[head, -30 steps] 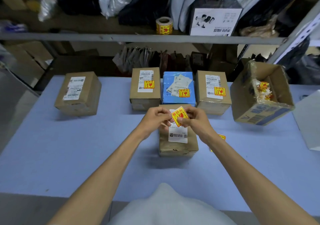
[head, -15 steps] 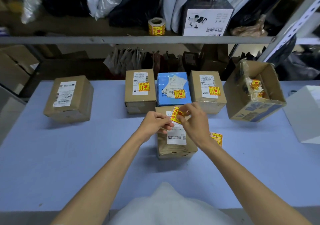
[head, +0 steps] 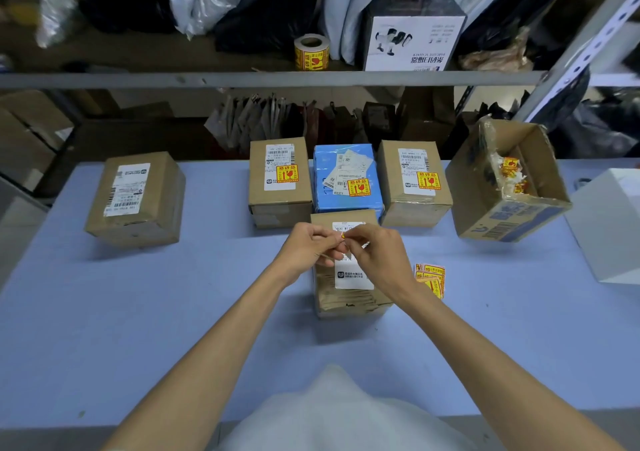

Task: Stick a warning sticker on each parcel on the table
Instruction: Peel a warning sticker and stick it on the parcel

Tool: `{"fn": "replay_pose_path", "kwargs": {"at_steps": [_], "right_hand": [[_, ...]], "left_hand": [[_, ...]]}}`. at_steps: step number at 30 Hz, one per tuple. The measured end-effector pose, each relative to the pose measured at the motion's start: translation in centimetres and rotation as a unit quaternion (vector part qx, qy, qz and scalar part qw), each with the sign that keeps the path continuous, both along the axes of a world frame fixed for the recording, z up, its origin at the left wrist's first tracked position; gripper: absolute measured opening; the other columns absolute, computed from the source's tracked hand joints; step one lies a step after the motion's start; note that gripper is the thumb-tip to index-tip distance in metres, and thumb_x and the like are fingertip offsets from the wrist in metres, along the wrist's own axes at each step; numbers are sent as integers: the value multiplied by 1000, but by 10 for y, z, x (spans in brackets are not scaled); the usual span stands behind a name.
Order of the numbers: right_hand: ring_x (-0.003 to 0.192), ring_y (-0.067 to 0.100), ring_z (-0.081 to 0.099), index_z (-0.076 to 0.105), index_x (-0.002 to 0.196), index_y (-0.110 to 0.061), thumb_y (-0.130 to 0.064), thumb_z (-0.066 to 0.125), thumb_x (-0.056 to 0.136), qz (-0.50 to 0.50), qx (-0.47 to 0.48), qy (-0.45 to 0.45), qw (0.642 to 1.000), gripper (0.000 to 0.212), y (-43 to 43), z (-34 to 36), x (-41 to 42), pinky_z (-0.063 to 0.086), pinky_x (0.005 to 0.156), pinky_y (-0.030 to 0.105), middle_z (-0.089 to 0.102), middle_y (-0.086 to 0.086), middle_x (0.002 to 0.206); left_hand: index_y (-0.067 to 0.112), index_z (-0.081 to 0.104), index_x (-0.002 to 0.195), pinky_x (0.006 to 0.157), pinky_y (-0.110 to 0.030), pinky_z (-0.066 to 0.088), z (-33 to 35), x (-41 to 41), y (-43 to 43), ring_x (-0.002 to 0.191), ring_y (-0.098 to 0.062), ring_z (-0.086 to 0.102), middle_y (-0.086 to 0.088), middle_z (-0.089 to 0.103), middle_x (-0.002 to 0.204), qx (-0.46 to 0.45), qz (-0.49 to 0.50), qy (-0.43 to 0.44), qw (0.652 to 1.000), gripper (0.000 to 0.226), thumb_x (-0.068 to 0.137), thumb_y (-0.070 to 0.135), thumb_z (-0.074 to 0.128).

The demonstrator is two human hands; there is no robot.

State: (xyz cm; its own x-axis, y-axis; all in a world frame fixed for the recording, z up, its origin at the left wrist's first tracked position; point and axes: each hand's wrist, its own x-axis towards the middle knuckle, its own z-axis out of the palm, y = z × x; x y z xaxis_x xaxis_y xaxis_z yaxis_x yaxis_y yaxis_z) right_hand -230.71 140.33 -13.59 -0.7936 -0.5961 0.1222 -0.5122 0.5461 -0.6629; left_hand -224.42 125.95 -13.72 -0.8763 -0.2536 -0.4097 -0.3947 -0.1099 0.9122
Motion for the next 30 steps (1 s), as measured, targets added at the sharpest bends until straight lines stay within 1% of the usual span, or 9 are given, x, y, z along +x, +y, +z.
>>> {"fn": "replay_pose_path", "kwargs": {"at_steps": [5, 8, 13, 15, 18, 20, 22, 26, 30], "right_hand": [[71, 12, 66, 75, 88, -14, -21, 65, 87, -9, -11, -31, 999, 11, 1, 2, 0, 56, 69, 38, 73, -1, 79], [71, 10, 65, 74, 87, -15, -24, 66, 88, -8, -3, -34, 999, 13, 2, 2, -1, 55, 70, 36, 73, -2, 79], [70, 11, 63, 71, 88, -13, -23, 63, 89, 3, 25, -23, 999, 13, 4, 3, -4, 55, 69, 37, 72, -1, 81], [68, 11, 63, 70, 86, -13, -24, 63, 89, 0, 26, -25, 999, 13, 5, 2, -4, 55, 68, 37, 72, -2, 78], [66, 9, 63, 69, 82, -14, -21, 62, 87, -14, 0, -57, 998, 11, 6, 1, -4, 55, 66, 35, 69, -7, 70], [65, 6, 63, 69, 83, -12, -17, 61, 87, -23, -20, -84, 996, 10, 7, 1, -4, 54, 64, 31, 66, -12, 67], [66, 5, 63, 70, 85, -11, -16, 61, 87, -30, -32, -103, 994, 10, 8, 0, -5, 52, 63, 27, 67, -11, 67], [65, 3, 62, 70, 84, -13, -26, 70, 84, -20, -54, -142, 988, 13, 11, 2, -7, 46, 58, 11, 69, -5, 72], [64, 1, 61, 70, 81, -15, -24, 73, 83, -9, -53, -152, 987, 10, 12, 4, -11, 45, 58, 9, 67, -6, 71]], "left_hand": [[7, 71, 94, 54, -18, 53, -2, -1, 0, 65, -10, 69, -9, 74, 82, -11, -9, 7, 1000, 12, 92, 15, 62], [6, 70, 96, 57, -19, 54, -3, -1, 0, 65, -9, 69, -8, 74, 81, -24, -17, 9, 1000, 12, 92, 13, 61], [3, 68, 99, 59, -20, 55, -5, -2, 2, 67, -10, 69, -8, 73, 82, -49, -31, 27, 998, 13, 92, 11, 60], [2, 68, 100, 61, -22, 56, -5, -2, 4, 70, -12, 69, -8, 73, 82, -58, -31, 29, 997, 15, 92, 12, 61], [3, 69, 100, 66, -26, 56, -6, -2, 7, 74, -15, 69, -10, 73, 85, -70, -29, 31, 997, 15, 92, 13, 62], [5, 69, 99, 66, -26, 56, -6, -2, 9, 75, -15, 70, -9, 74, 86, -75, -30, 33, 996, 13, 91, 13, 62], [6, 69, 98, 68, -26, 57, -6, -3, 9, 76, -16, 70, -9, 74, 86, -79, -30, 33, 996, 12, 91, 13, 62], [5, 69, 100, 75, -33, 59, -6, -3, 11, 77, -18, 72, -9, 74, 86, -97, -29, 32, 994, 14, 92, 12, 61], [9, 70, 99, 72, -26, 59, -5, -2, 12, 75, -15, 72, -6, 74, 85, -114, -34, 32, 992, 12, 91, 14, 62]]}}
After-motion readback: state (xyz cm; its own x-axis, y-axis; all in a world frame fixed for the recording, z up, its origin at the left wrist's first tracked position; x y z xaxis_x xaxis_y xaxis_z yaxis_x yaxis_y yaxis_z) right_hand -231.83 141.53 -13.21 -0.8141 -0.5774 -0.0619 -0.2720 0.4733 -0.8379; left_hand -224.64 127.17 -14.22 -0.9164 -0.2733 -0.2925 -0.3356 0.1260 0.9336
